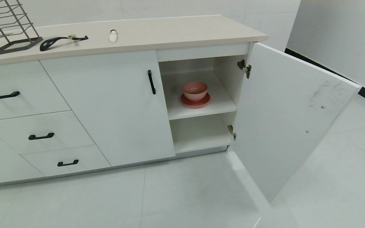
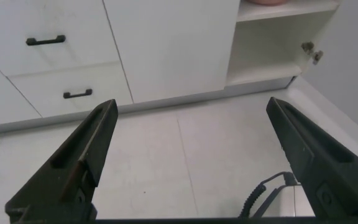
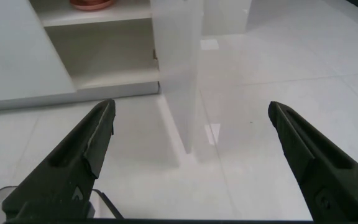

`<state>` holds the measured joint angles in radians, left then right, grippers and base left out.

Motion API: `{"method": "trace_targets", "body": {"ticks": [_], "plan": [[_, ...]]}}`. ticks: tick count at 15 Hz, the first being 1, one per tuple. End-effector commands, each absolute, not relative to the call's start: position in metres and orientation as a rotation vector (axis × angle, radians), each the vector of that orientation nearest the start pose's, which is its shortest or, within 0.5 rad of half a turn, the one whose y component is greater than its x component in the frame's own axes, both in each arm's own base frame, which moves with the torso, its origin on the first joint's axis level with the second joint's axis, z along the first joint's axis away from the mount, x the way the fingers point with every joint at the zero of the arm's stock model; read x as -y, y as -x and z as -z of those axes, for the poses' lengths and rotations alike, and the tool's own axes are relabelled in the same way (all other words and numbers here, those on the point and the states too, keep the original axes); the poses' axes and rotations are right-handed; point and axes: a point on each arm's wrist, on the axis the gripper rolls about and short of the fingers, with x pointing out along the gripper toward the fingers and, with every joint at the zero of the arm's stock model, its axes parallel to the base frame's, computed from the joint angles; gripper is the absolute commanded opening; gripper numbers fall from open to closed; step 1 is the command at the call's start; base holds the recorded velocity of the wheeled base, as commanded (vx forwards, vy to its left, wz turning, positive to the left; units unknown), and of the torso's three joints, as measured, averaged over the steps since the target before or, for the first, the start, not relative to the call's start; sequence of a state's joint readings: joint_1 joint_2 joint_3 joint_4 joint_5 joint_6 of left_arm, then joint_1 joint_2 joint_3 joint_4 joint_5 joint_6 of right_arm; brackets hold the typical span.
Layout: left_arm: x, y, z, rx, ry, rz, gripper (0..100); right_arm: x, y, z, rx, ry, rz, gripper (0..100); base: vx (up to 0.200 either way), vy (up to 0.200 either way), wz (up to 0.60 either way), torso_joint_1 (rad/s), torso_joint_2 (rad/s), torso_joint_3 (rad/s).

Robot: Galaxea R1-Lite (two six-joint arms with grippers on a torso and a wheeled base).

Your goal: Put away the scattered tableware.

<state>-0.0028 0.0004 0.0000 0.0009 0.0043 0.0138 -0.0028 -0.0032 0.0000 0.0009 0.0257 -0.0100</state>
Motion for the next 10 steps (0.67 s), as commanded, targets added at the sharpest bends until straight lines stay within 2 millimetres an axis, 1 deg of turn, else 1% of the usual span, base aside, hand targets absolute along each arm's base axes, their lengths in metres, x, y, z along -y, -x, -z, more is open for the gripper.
{"method": "trace_targets", "body": {"ticks": [1,2,10], "plan": [[-0.0002,0.0228,-0.0755,0.000,-0.014,-0.003,100,-0.0007,0.0228,-0.0753,-0.001,0.011,-0.023,100,0.000,0.000,0.00,0.000,0.00,0.000],[-0.0002,0.0228,-0.0755,0.000,-0.011,-0.003,100,-0.0007,0.0228,-0.0753,-0.001,0.011,-0.023,100,0.000,-0.200,0.00,0.002,0.00,0.002],[-0.0002,0.0228,-0.0753,-0.002,-0.009,-0.003,100,-0.0007,0.0228,-0.0753,-0.001,0.005,-0.023,100,0.200,-0.200,0.00,0.005,0.00,0.005]]}}
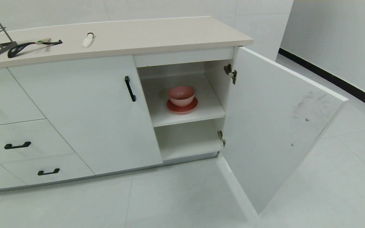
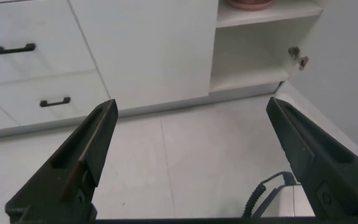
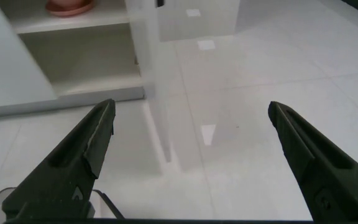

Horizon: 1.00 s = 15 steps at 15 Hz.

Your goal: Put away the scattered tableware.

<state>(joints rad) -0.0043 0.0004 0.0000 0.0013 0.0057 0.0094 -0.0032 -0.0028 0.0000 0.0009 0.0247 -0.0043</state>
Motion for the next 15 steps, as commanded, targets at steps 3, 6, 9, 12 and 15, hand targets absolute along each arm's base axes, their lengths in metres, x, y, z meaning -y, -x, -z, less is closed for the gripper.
{"method": "trace_targets", "body": {"ticks": [3,6,9,12,15], "plan": [[-0.0002,0.0228,-0.0753,-0.002,-0.011,-0.003,100,-0.0007,0.0228,-0.0755,0.000,0.005,-0.023,100,0.200,-0.200,0.00,0.002,0.00,0.004],[-0.0002,0.0228,-0.0753,-0.002,-0.015,-0.002,100,-0.0007,0.0228,-0.0755,0.000,0.005,-0.023,100,0.067,-0.067,0.00,-0.001,0.00,0.001],[-0.0002,0.0229,-0.0757,0.000,-0.032,-0.003,100,-0.0007,0.0228,-0.0753,-0.001,0.006,-0.023,100,-0.133,0.000,0.00,0.006,0.01,0.000],[-0.0002,0.0228,-0.0753,-0.002,-0.031,-0.002,100,-0.0007,0.0228,-0.0755,0.000,0.008,-0.023,100,-0.200,0.000,0.00,0.002,0.00,-0.002],[-0.0002,0.0228,-0.0753,-0.002,-0.031,-0.002,100,-0.0007,0.0228,-0.0753,-0.001,0.006,-0.023,100,-0.200,0.000,0.00,0.001,0.00,0.006]]}}
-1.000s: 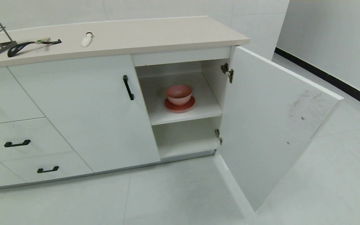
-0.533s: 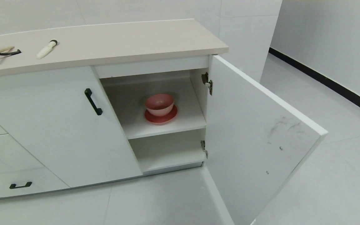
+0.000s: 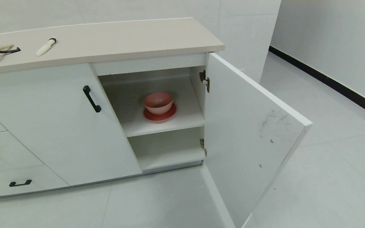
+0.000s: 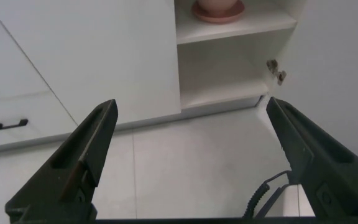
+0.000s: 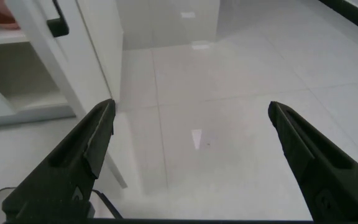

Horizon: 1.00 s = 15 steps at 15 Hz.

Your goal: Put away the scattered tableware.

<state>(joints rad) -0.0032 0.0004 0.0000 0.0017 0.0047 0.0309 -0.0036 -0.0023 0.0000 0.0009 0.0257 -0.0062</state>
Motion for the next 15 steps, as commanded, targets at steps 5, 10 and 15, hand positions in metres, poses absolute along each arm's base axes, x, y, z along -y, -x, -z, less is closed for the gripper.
{"method": "trace_targets", "body": {"ticks": [5,10,15], "plan": [[-0.0002,0.0228,-0.0753,-0.002,-0.034,-0.002,100,-0.0008,0.0228,-0.0753,-0.001,0.009,-0.028,100,-0.040,0.000,0.00,0.001,0.00,0.000],[-0.0002,0.0228,-0.0753,-0.002,-0.028,-0.002,100,-0.0007,0.0228,-0.0755,0.000,0.006,-0.026,100,0.000,0.000,0.00,0.000,0.00,0.000],[-0.0002,0.0228,-0.0753,-0.002,-0.029,-0.002,100,-0.0007,0.0228,-0.0753,-0.001,0.006,-0.026,100,0.000,0.000,0.24,0.000,0.00,0.001]]}}
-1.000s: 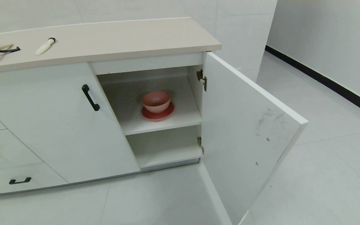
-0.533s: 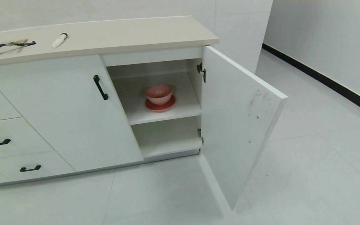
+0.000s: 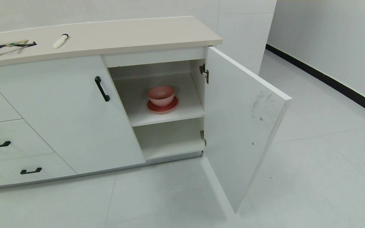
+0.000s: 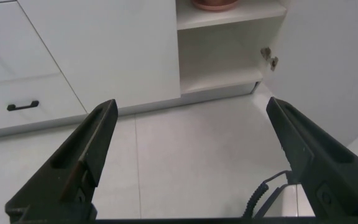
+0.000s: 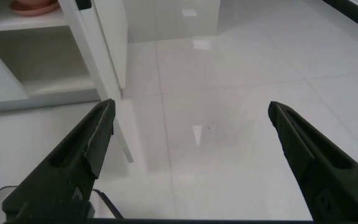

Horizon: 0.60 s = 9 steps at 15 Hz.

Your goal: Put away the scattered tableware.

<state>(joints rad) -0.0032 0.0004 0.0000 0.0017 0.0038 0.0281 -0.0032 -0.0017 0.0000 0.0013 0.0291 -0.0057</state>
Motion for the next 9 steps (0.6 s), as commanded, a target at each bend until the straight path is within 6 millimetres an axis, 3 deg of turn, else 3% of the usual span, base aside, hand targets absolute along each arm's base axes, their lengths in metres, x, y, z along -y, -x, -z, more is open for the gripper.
{"method": "trace_targets", "body": {"ticks": [1,9], "plan": [[-0.0002,0.0228,-0.0753,-0.002,-0.029,-0.002,100,-0.0007,0.0228,-0.0753,-0.001,0.005,-0.026,100,0.000,0.000,0.00,0.000,0.00,0.000],[-0.0002,0.0229,-0.0757,0.000,-0.026,-0.002,100,-0.0007,0.0228,-0.0753,-0.001,0.012,-0.026,100,0.000,0.000,0.00,0.000,0.00,0.000]]}}
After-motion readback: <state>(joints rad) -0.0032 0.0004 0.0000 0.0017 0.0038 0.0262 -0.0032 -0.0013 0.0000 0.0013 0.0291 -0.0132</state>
